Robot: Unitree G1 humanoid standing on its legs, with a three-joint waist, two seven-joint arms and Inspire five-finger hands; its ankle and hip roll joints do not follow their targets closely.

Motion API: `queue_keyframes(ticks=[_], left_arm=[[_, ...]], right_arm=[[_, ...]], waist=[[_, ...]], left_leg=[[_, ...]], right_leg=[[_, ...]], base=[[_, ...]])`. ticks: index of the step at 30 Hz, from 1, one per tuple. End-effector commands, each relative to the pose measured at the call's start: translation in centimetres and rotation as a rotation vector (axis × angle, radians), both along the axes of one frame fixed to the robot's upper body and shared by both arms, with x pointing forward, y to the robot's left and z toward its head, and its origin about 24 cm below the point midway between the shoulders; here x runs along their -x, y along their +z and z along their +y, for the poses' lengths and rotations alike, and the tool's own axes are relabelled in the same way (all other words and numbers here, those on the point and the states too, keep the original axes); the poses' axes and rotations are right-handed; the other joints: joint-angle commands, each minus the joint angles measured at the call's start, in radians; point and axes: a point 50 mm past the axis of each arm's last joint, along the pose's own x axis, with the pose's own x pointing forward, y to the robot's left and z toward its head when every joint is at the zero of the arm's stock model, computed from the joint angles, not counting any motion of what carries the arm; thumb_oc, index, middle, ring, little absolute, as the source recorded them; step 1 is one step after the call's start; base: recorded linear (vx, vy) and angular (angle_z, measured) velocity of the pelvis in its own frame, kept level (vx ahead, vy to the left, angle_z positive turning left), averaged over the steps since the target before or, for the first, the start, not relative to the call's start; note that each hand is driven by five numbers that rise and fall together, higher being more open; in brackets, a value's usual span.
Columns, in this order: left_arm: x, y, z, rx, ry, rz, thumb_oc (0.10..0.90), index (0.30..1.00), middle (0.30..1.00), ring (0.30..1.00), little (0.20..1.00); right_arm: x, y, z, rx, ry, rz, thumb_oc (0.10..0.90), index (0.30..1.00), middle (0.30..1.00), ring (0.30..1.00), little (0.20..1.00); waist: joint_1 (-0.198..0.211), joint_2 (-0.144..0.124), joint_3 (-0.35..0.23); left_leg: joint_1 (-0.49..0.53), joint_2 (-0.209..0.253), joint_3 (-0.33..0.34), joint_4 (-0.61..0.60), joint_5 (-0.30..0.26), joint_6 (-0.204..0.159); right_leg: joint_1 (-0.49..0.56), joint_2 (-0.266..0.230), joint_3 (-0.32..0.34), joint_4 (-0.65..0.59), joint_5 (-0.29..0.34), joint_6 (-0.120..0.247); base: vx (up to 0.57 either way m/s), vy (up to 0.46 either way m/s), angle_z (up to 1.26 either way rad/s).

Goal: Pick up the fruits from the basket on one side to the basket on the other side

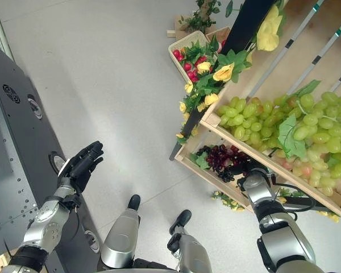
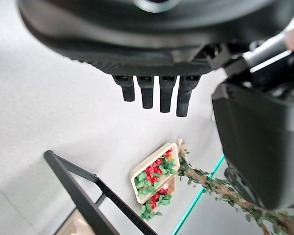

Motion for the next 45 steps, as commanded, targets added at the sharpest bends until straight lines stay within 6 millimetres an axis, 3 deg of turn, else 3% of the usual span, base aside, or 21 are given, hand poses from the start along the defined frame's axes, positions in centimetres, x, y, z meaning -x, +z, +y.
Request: queue_keyframes(ticks=[1, 16, 18, 23, 26, 31, 34, 39, 45], left_arm=[[-0.8, 2.8, -0.2, -0.019, -0.057, -0.154, 0.800, 0.900, 0.900, 0.900, 0.900], [-0.2, 1.4, -1.0, 0.020, -0.073, -0.120, 0.800, 0.900, 0.900, 0.900, 0.900], [0.1, 1.1, -1.3, 0.031, -0.067, -0.104, 0.800, 0.900, 0.900, 0.900, 0.900], [1.2, -0.2, -1.4, 0.045, -0.039, -0.060, 0.800, 0.900, 0.900, 0.900, 0.900], [2.0, -1.5, -1.7, 0.068, -0.011, -0.032, 0.800, 0.900, 0.900, 0.900, 0.900], [2.3, -2.4, -2.6, 0.113, 0.026, -0.027, 0.800, 0.900, 0.900, 0.900, 0.900], [2.3, -2.6, -3.0, 0.127, 0.035, -0.030, 0.800, 0.900, 0.900, 0.900, 0.900], [2.4, -2.7, -3.4, 0.147, 0.030, -0.044, 0.800, 0.900, 0.900, 0.900, 0.900], [2.2, -2.9, -4.3, 0.132, -0.050, -0.041, 0.800, 0.900, 0.900, 0.900, 0.900]], right_arm=[[-2.2, 5.6, -1.9, 0.110, -0.005, -0.152, 0.800, 0.900, 0.900, 0.900, 0.900], [-1.6, 4.6, -1.5, 0.144, 0.085, -0.046, 0.800, 0.900, 0.900, 0.900, 0.900], [-1.4, 4.6, -1.0, 0.143, 0.134, -0.043, 0.800, 0.900, 0.900, 0.900, 0.900], [-0.9, 4.0, 1.6, -0.133, 0.235, -0.131, 0.800, 0.900, 0.900, 0.900, 0.900], [0.7, 3.0, 4.0, -0.417, 0.391, -0.224, 0.800, 0.900, 0.900, 0.900, 0.900], [2.4, 2.6, 5.7, -0.559, 0.495, -0.347, 0.800, 0.900, 0.900, 0.900, 0.900], [3.0, 2.5, 6.5, -0.619, 0.520, -0.384, 0.800, 0.900, 0.900, 0.900, 0.900], [4.5, 2.0, 10.1, -0.886, 0.714, -0.377, 0.800, 0.900, 0.900, 0.900, 0.900], [5.6, 0.8, 13.4, -1.126, 0.857, -0.310, 0.800, 0.900, 0.900, 0.900, 0.900]], waist=[[0.006, 0.010, -0.055], [-0.019, 0.004, -0.097], [-0.031, -0.003, -0.122], [-0.062, -0.002, -0.178], [-0.096, 0.007, -0.237], [-0.136, 0.016, -0.295], [-0.150, 0.020, -0.309], [-0.170, 0.023, -0.326], [-0.171, 0.026, -0.343]], left_leg=[[-0.092, -0.058, 0.048, 0.046, -0.009, 0.012], [-0.015, -0.070, 0.066, -0.028, 0.004, 0.012], [0.007, -0.078, 0.073, -0.067, 0.033, 0.019], [0.075, -0.086, 0.075, -0.157, 0.058, 0.015], [0.132, -0.090, 0.076, -0.238, 0.078, 0.014], [0.191, -0.097, 0.084, -0.315, 0.083, 0.014], [0.212, -0.103, 0.090, -0.333, 0.077, 0.018], [0.241, -0.126, 0.086, -0.334, 0.048, 0.041], [0.249, -0.143, 0.083, -0.341, 0.028, 0.063]], right_leg=[[0.036, -0.018, -0.038, 0.230, -0.184, 0.034], [0.069, -0.017, -0.019, 0.174, -0.165, 0.050], [0.075, -0.023, -0.021, 0.149, -0.143, 0.054], [0.103, -0.029, 0.014, 0.103, -0.121, 0.074], [0.115, -0.041, 0.037, 0.075, -0.105, 0.087], [0.132, -0.055, 0.063, 0.039, -0.092, 0.097], [0.134, -0.067, 0.067, 0.032, -0.085, 0.106], [0.120, -0.110, 0.082, 0.032, -0.059, 0.137], [0.087, -0.144, 0.081, 0.075, -0.031, 0.147]], base=[[-0.04, 0.020, -0.01], [0.01, 0.016, -0.04], [0.03, 0.077, -0.11], [0.07, 0.107, -0.04], [0.08, 0.163, -0.17], [0.05, 0.172, -0.07], [0.02, 0.165, -0.01], [0.03, 0.183, -0.05], [0.05, 0.104, 0.03]])
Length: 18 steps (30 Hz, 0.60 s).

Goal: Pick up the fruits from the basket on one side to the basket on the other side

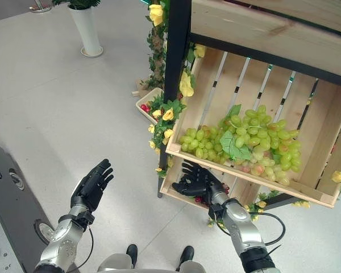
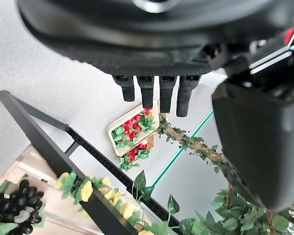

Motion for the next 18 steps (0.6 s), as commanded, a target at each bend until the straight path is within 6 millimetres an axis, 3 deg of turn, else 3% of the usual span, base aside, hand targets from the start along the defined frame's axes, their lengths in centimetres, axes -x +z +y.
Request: queue_keyframes(ticks=[1, 4, 8, 11, 15, 18], left_arm=[[-2.0, 2.6, -1.3, -0.042, -0.093, -0.194, 0.800, 0.900, 0.900, 0.900, 0.900], [-2.0, 2.8, -1.3, -0.046, -0.105, -0.197, 0.800, 0.900, 0.900, 0.900, 0.900], [-2.4, 3.0, -1.9, -0.043, -0.158, -0.203, 0.800, 0.900, 0.900, 0.900, 0.900], [-2.9, 3.7, -2.1, -0.053, -0.170, -0.230, 0.800, 0.900, 0.900, 0.900, 0.900], [-3.6, 5.2, -1.7, -0.096, -0.192, -0.308, 0.800, 0.900, 0.900, 0.900, 0.900], [-3.8, 6.3, -1.9, -0.094, -0.210, -0.365, 0.800, 0.900, 0.900, 0.900, 0.900]], right_arm=[[-1.0, 3.7, 1.4, -0.160, 0.152, -0.201, 0.800, 0.900, 0.900, 0.900, 0.900], [-0.1, 3.1, 2.1, -0.188, 0.241, -0.171, 0.800, 0.900, 0.900, 0.900, 0.900], [1.2, 2.1, 1.8, -0.156, 0.239, -0.123, 0.800, 0.900, 0.900, 0.900, 0.900], [1.8, 1.4, 1.4, -0.141, 0.227, -0.096, 0.800, 0.900, 0.900, 0.900, 0.900], [2.0, 1.1, 0.9, -0.131, 0.225, -0.060, 0.800, 0.900, 0.900, 0.900, 0.900], [1.5, 1.2, 0.9, -0.118, 0.185, -0.057, 0.800, 0.900, 0.900, 0.900, 0.900]], waist=[[0.001, 0.045, -0.092], [-0.011, 0.051, -0.104], [-0.069, 0.044, -0.108], [-0.083, 0.033, -0.101], [-0.073, 0.016, -0.084], [-0.053, 0.014, -0.054]], left_leg=[[-0.006, -0.056, -0.010, -0.043, -0.035, 0.014], [-0.014, -0.049, -0.037, -0.057, -0.022, 0.023], [-0.034, -0.052, -0.127, -0.042, -0.016, 0.042], [-0.038, -0.049, -0.184, -0.042, -0.001, 0.035], [-0.070, -0.014, -0.212, -0.035, 0.046, -0.030], [-0.126, 0.037, -0.215, -0.040, 0.112, -0.086]], right_leg=[[-0.024, -0.066, 0.017, 0.162, -0.053, 0.121], [-0.040, -0.031, 0.064, 0.215, -0.106, 0.103], [-0.063, 0.071, 0.243, 0.273, -0.187, 0.058], [-0.051, 0.121, 0.273, 0.276, -0.226, 0.024], [-0.009, 0.170, 0.260, 0.206, -0.224, -0.017], [0.023, 0.197, 0.250, 0.181, -0.221, -0.039]], base=[[0.01, -0.005, 0.05], [-0.01, -0.090, 0.05], [-0.04, -0.228, 0.40], [-0.09, -0.366, 1.15], [-0.15, -0.458, 0.60], [-0.15, -0.357, 0.71]])
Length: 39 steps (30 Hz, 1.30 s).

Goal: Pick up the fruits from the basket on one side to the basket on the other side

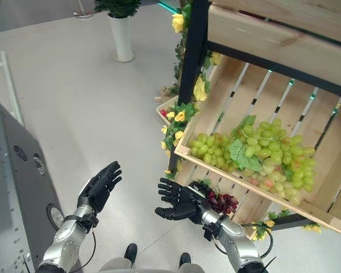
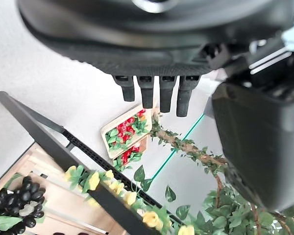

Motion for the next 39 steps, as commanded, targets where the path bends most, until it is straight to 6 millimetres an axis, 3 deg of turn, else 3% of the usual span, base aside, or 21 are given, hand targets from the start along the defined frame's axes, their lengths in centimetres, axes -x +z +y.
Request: queue_keyframes(ticks=[1, 4, 10, 12, 15, 18, 20, 22, 25, 28, 31, 39], left_arm=[[-3.6, 6.4, -0.2, -0.040, -0.068, -0.358, 0.800, 0.900, 0.900, 0.900, 0.900], [-3.7, 7.2, -0.5, -0.018, -0.074, -0.401, 0.800, 0.900, 0.900, 0.900, 0.900], [-3.7, 8.5, -1.1, 0.022, -0.119, -0.448, 0.800, 0.900, 0.900, 0.900, 0.900], [-3.8, 8.6, -1.2, 0.034, -0.125, -0.449, 0.800, 0.900, 0.900, 0.900, 0.900], [-3.7, 8.6, -1.4, 0.031, -0.170, -0.445, 0.800, 0.900, 0.900, 0.900, 0.900], [-3.5, 8.4, -1.6, 0.039, -0.194, -0.434, 0.800, 0.900, 0.900, 0.900, 0.900], [-3.4, 8.0, -1.8, 0.046, -0.230, -0.427, 0.800, 0.900, 0.900, 0.900, 0.900], [-3.4, 7.9, -2.2, 0.048, -0.273, -0.415, 0.800, 0.900, 0.900, 0.900, 0.900], [-3.3, 7.4, -2.4, 0.062, -0.295, -0.382, 0.800, 0.900, 0.900, 0.900, 0.900], [-2.9, 7.0, -2.5, 0.080, -0.326, -0.345, 0.800, 0.900, 0.900, 0.900, 0.900], [-2.6, 6.3, -3.4, 0.108, -0.372, -0.303, 0.800, 0.900, 0.900, 0.900, 0.900], [-1.6, 3.7, -5.2, 0.153, -0.470, -0.141, 0.800, 0.900, 0.900, 0.900, 0.900]], right_arm=[[-2.8, 3.9, 0.7, -0.080, -0.063, -0.190, 0.800, 0.900, 0.900, 0.900, 0.900], [-2.8, 3.6, 1.2, -0.065, -0.079, -0.179, 0.800, 0.900, 0.900, 0.900, 0.900], [-2.4, 3.0, 0.3, -0.060, -0.140, -0.117, 0.800, 0.900, 0.900, 0.900, 0.900], [-2.3, 2.8, 0.3, -0.068, -0.165, -0.097, 0.800, 0.900, 0.900, 0.900, 0.900], [-2.1, 2.4, 0.1, -0.072, -0.219, -0.074, 0.800, 0.900, 0.900, 0.900, 0.900], [-1.9, 2.1, 0.1, -0.089, -0.263, -0.045, 0.800, 0.900, 0.900, 0.900, 0.900], [-1.7, 2.0, 0.1, -0.101, -0.301, -0.042, 0.800, 0.900, 0.900, 0.900, 0.900], [-1.7, 1.8, 0.2, -0.127, -0.325, -0.032, 0.800, 0.900, 0.900, 0.900, 0.900], [-1.7, 1.5, 0.6, -0.135, -0.336, -0.030, 0.800, 0.900, 0.900, 0.900, 0.900], [-1.4, 1.4, 1.3, -0.222, -0.363, -0.030, 0.800, 0.900, 0.900, 0.900, 0.900], [-1.0, 0.9, 1.7, -0.219, -0.375, -0.021, 0.800, 0.900, 0.900, 0.900, 0.900], [-0.2, -1.4, 1.6, -0.092, -0.369, 0.080, 0.800, 0.900, 0.900, 0.900, 0.900]], waist=[[0.043, -0.025, 0.007], [0.045, -0.029, 0.017], [0.018, -0.063, 0.003], [0.011, -0.066, -0.009], [-0.003, -0.057, -0.034], [-0.020, -0.043, -0.066], [-0.035, -0.013, -0.090], [-0.040, 0.008, -0.094], [-0.032, 0.024, -0.085], [-0.030, 0.032, -0.072], [-0.037, 0.039, -0.069], [-0.024, 0.022, -0.061]], left_leg=[[-0.066, -0.023, 0.065, -0.031, 0.034, -0.010], [-0.096, -0.037, 0.113, 0.042, 0.000, 0.000], [-0.099, -0.089, 0.244, 0.335, -0.184, 0.055], [-0.087, -0.089, 0.262, 0.368, -0.191, 0.055], [-0.036, -0.064, 0.293, 0.323, -0.177, 0.037], [0.029, -0.027, 0.341, 0.165, -0.152, 0.021], [0.085, 0.000, 0.393, 0.002, -0.100, 0.001], [0.107, 0.004, 0.422, -0.057, -0.077, -0.005], [0.114, -0.015, 0.410, -0.072, -0.084, 0.006], [0.118, -0.052, 0.382, -0.072, -0.105, 0.042], [0.106, -0.067, 0.367, -0.066, -0.110, 0.064], [0.092, -0.071, 0.385, -0.048, -0.125, 0.079]], right_leg=[[-0.036, 0.066, 0.006, 0.184, -0.091, -0.057], [-0.032, 0.052, -0.025, 0.159, -0.082, -0.063], [-0.044, -0.008, -0.088, 0.119, -0.042, -0.069], [-0.047, -0.010, -0.095, 0.106, -0.033, -0.069], [-0.043, -0.007, -0.118, 0.084, -0.027, -0.068], [-0.043, -0.015, -0.151, 0.064, -0.019, -0.061], [-0.043, -0.030, -0.193, 0.049, -0.010, -0.048], [-0.055, -0.054, -0.224, 0.062, -0.002, -0.029], [-0.076, -0.097, -0.239, 0.094, 0.015, 0.009], [-0.115, -0.135, -0.203, 0.130, 0.034, 0.045], [-0.134, -0.145, -0.159, 0.144, 0.043, 0.055], [-0.134, -0.167, -0.162, 0.092, 0.086, 0.078]], base=[[-0.16, -0.239, 0.40], [-0.20, -0.173, 0.37], [-0.11, -0.023, 0.47], [-0.05, 0.054, 0.93], [-0.03, 0.140, 1.05], [-0.01, 0.273, 0.50], [-0.02, 0.377, 0.78], [-0.03, 0.354, 1.00], [-0.02, 0.319, 0.72], [-0.02, 0.257, 0.32], [-0.04, 0.142, 0.41], [-0.04, 0.003, 0.10]])
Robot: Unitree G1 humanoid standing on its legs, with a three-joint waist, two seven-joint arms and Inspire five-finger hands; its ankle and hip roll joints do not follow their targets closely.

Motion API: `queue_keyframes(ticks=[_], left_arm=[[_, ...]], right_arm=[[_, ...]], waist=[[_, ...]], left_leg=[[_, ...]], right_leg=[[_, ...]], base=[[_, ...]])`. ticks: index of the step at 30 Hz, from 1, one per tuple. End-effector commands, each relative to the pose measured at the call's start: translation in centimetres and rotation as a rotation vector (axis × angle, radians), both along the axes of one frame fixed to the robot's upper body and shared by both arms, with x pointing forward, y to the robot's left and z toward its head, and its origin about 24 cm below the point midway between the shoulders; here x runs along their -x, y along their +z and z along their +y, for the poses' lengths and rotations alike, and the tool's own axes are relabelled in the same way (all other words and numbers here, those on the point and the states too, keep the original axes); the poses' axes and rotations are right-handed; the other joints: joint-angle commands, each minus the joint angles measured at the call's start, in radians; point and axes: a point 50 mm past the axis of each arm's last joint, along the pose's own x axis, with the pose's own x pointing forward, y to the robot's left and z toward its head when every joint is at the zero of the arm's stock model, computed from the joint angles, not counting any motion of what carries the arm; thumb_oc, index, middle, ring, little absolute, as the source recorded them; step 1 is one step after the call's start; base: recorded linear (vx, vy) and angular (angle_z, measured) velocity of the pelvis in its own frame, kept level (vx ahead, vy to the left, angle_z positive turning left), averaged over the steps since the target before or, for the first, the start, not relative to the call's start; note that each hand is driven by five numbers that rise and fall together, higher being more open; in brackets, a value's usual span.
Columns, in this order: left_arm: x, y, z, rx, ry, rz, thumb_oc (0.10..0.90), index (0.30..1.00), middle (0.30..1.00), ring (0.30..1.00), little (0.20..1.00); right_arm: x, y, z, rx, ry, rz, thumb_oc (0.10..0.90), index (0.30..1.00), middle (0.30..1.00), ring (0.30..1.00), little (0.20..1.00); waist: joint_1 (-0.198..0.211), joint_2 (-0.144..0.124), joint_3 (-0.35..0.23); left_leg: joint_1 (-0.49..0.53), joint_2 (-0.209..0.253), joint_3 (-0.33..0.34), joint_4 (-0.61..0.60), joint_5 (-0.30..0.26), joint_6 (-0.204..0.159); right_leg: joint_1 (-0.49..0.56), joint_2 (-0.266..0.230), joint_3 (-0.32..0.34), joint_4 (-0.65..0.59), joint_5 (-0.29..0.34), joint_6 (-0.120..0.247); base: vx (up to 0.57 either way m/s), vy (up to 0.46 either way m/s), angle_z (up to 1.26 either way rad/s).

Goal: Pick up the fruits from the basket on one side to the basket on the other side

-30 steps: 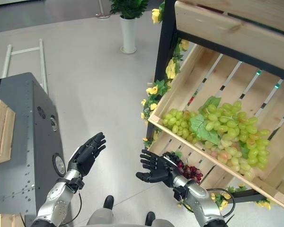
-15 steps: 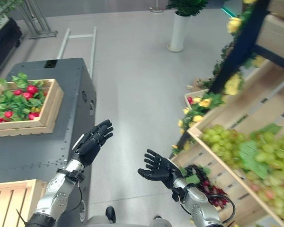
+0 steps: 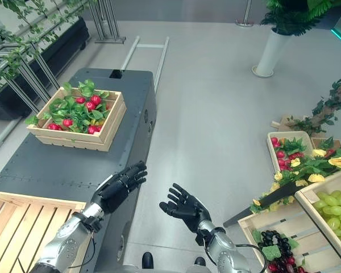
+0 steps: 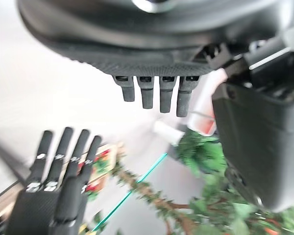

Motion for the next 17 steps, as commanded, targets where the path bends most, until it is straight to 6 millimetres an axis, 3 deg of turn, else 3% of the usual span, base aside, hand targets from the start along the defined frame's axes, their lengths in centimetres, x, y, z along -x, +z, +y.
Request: queue_keyframes(ticks=[1, 4, 17], left_arm=[[-2.4, 2.3, -1.6, 0.083, -0.056, -0.140, 0.800, 0.900, 0.900, 0.900, 0.900], [-2.2, 1.5, -2.1, 0.075, -0.066, -0.105, 0.800, 0.900, 0.900, 0.900, 0.900], [0.0, -4.1, -1.6, -0.203, -0.163, 0.128, 0.800, 0.900, 0.900, 0.900, 0.900]], right_arm=[[-2.6, 2.2, 0.7, -0.001, 0.003, -0.148, 0.800, 0.900, 0.900, 0.900, 0.900], [-2.5, 1.6, 0.7, 0.129, 0.073, -0.140, 0.800, 0.900, 0.900, 0.900, 0.900], [-0.2, -2.4, 0.3, 0.235, 0.198, 0.109, 0.800, 0.900, 0.900, 0.900, 0.900]], waist=[[0.007, -0.013, -0.022], [0.009, -0.017, -0.029], [0.004, -0.012, -0.031]], left_leg=[[0.043, 0.042, 0.056, 0.024, -0.099, -0.062], [0.048, 0.052, 0.060, 0.020, -0.097, -0.069], [0.065, 0.068, 0.072, 0.027, -0.095, -0.082]], right_leg=[[-0.045, -0.031, -0.001, 0.039, 0.054, 0.018], [-0.028, -0.024, 0.002, 0.021, 0.050, 0.015], [0.002, -0.015, 0.014, 0.007, 0.038, 0.013]], base=[[-0.01, -0.050, -0.01], [0.00, -0.049, -0.07], [-0.01, -0.022, -0.05]])
